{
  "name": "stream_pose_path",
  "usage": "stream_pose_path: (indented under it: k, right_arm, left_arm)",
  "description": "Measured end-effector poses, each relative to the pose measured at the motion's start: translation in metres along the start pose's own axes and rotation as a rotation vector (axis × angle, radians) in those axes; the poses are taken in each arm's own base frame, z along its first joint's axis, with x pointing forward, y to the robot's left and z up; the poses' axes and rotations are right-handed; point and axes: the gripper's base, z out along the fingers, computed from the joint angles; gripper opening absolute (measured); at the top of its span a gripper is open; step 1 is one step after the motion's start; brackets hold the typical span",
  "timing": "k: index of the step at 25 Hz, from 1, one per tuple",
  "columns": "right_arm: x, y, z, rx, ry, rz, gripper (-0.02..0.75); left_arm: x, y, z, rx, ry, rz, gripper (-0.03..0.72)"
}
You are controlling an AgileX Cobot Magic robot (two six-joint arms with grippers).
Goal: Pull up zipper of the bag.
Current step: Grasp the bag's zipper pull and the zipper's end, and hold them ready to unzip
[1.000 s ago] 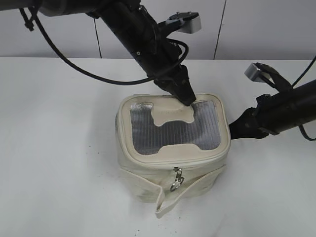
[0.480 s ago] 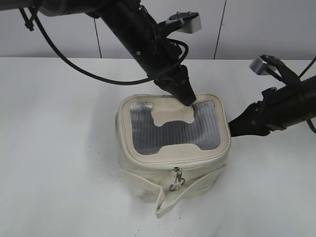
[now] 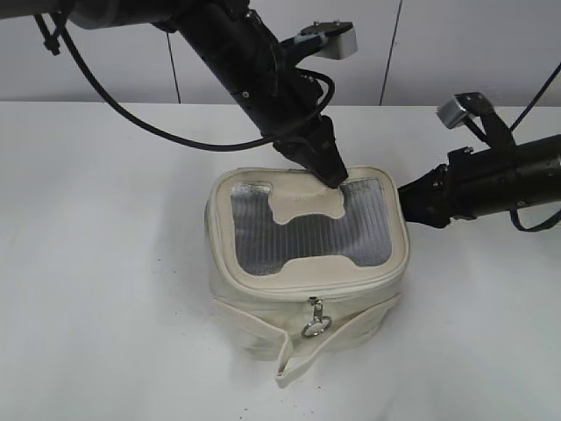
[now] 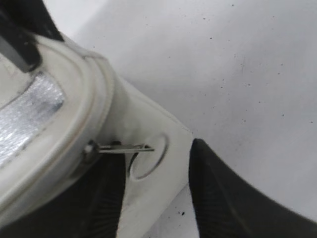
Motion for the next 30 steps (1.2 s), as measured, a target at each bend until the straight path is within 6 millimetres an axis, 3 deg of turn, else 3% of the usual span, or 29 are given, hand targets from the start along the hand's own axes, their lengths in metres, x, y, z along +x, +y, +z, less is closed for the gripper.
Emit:
stream_pose_path:
  k: [6,8,17,27,30]
  right_arm:
    - [0.005,-0.007,0.01,-0.009,0.005,0.025,0.04]
    - [0.005,-0.007,0.01,-0.009,0.005,0.048,0.005]
    - [0.018,-0.005,0.008,-0.012,0.16,0.191,0.005]
    - [0.006,0.01,-0.016,0.021,0.158,0.124,0.007]
    - [0.006,0.01,-0.016,0.019,0.161,0.081,0.09]
  left_arm:
    - [0.0,0.0,0.0,0.001,-0.001,-0.001,0.041]
    - [0.0,0.0,0.0,0.001,-0.001,-0.001,0.041]
    - [0.0,0.0,0.0,0.001,-0.001,0.0,0.041]
    - [0.0,0.0,0.0,0.001,-0.001,0.0,0.041]
    - [0.0,0.0,0.0,0.001,-0.001,0.0,0.041]
